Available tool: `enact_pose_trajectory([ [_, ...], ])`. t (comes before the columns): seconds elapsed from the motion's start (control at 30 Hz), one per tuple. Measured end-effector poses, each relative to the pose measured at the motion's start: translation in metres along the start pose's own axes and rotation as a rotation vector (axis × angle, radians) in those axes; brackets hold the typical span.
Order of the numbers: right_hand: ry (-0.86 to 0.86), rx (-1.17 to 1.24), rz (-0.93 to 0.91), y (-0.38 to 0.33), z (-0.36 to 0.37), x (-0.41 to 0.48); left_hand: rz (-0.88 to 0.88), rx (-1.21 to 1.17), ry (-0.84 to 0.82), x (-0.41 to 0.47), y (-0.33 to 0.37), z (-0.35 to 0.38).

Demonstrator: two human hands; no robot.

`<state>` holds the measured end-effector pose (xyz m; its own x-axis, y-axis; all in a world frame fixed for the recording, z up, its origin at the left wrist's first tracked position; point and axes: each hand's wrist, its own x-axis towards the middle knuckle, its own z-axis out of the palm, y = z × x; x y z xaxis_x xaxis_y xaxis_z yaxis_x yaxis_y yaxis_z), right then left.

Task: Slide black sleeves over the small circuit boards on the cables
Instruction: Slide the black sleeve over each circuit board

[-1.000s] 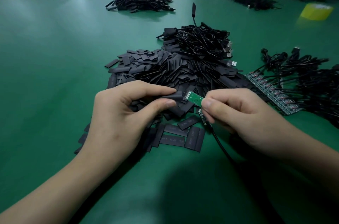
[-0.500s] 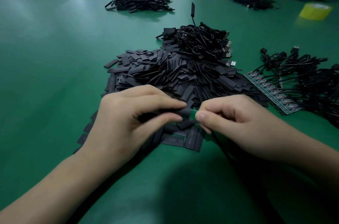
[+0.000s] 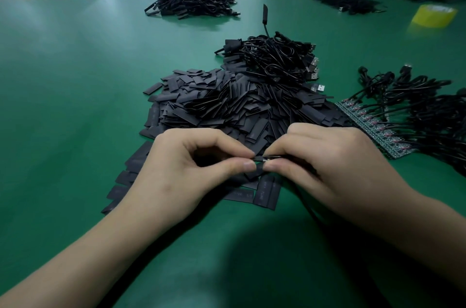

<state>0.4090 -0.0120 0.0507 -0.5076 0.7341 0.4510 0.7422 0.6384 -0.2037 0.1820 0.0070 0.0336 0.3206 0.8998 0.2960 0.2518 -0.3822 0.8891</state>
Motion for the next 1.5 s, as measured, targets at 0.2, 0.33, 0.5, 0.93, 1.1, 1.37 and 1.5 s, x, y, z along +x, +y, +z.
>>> enact_pose_trajectory([
  [0.2, 0.085, -0.094, -0.084, -0.001, 0.000, -0.002, -0.029, -0.027, -0.044, 0.000, 0.003, 0.000],
  [0.33, 0.102, 0.050, -0.046, 0.002, 0.002, -0.002, -0.010, -0.020, -0.023, -0.001, 0.005, 0.000],
  [0.5, 0.161, 0.301, 0.057, 0.004, 0.001, -0.002, 0.077, 0.046, 0.097, -0.001, 0.007, -0.001],
  [0.93, 0.213, 0.245, -0.078, 0.004, 0.001, -0.003, 0.193, 0.061, 0.145, -0.004, 0.007, 0.005],
  [1.1, 0.230, 0.300, -0.017, -0.001, 0.002, -0.003, 0.217, 0.084, 0.159, -0.005, 0.009, 0.007],
  [1.37, 0.103, 0.394, 0.181, -0.005, 0.000, 0.000, 0.326, 0.284, 0.262, -0.005, 0.015, 0.004],
  [1.5, 0.195, 0.198, 0.130, -0.011, 0.006, -0.002, 0.261, 0.355, 0.378, -0.004, 0.017, 0.006],
])
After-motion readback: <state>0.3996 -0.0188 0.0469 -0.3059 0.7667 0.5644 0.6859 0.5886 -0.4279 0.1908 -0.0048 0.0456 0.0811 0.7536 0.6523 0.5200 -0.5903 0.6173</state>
